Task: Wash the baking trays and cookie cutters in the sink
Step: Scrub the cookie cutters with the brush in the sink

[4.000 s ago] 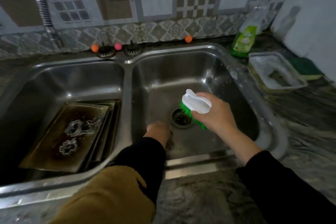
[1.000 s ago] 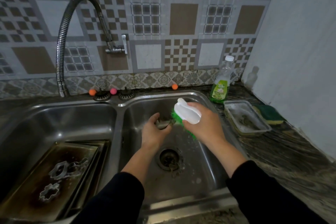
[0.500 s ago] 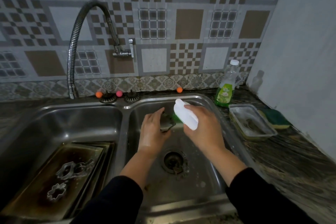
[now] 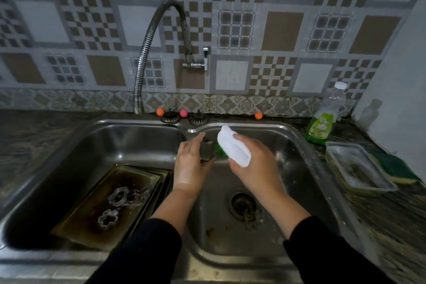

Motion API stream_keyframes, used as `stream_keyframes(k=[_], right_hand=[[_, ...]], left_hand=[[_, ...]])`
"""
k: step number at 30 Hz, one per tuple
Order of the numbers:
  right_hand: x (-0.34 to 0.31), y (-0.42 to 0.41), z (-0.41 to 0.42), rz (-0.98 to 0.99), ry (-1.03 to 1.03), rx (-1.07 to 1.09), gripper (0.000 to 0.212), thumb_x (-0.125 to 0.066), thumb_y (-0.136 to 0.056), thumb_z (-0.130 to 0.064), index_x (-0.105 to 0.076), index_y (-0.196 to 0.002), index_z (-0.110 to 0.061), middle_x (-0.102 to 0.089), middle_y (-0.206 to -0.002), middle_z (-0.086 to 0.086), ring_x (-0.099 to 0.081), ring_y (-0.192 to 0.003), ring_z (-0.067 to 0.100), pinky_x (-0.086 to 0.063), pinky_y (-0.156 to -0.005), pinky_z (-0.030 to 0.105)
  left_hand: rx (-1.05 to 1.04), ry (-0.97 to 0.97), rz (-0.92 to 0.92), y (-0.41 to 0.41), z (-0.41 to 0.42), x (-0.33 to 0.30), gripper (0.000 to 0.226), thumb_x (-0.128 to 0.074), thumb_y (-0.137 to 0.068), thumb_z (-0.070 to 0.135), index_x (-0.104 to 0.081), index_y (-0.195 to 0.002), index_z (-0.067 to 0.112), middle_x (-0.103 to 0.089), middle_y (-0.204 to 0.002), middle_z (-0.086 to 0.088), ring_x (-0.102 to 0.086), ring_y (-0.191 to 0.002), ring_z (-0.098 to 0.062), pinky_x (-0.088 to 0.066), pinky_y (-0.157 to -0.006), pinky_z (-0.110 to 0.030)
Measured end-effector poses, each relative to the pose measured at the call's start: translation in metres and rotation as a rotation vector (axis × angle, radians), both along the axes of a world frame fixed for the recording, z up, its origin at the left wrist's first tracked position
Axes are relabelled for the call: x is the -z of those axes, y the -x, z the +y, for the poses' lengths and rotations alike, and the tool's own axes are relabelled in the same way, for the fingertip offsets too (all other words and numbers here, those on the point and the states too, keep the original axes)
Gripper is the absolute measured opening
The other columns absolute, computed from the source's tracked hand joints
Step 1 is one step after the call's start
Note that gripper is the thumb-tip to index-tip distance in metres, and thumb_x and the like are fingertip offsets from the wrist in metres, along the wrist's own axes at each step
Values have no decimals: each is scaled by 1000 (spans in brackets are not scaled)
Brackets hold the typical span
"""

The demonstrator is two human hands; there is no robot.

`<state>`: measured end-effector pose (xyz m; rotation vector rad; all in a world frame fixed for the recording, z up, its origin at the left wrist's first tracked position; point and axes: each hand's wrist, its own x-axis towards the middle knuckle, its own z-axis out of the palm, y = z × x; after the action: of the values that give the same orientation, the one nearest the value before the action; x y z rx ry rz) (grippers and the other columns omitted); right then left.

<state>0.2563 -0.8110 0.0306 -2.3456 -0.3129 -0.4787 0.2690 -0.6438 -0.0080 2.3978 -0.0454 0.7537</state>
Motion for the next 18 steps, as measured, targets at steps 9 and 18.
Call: stream_keyframes(k=[9, 18], right_hand=[[14, 2, 67, 167, -14, -104, 47, -78, -67, -28, -51, -105, -22, -56, -108, 0, -55, -97, 20, -45, -74, 33], [44, 0, 114, 311, 74, -247, 54, -74, -69, -29, -43, -113, -35, -52, -116, -3, -51, -98, 19, -39, -69, 28]], left_hand=[[-226, 145, 260, 29, 90, 33, 70, -76, -79, 28, -45, -140, 17, -54, -136, -6, -50, -125, -21, -40, -105, -33], [-422, 193, 632, 55, 181, 67, 76, -75, -80, 22, -35, -144, 28, -50, -140, 3, -46, -130, -18, -30, -114, -47]])
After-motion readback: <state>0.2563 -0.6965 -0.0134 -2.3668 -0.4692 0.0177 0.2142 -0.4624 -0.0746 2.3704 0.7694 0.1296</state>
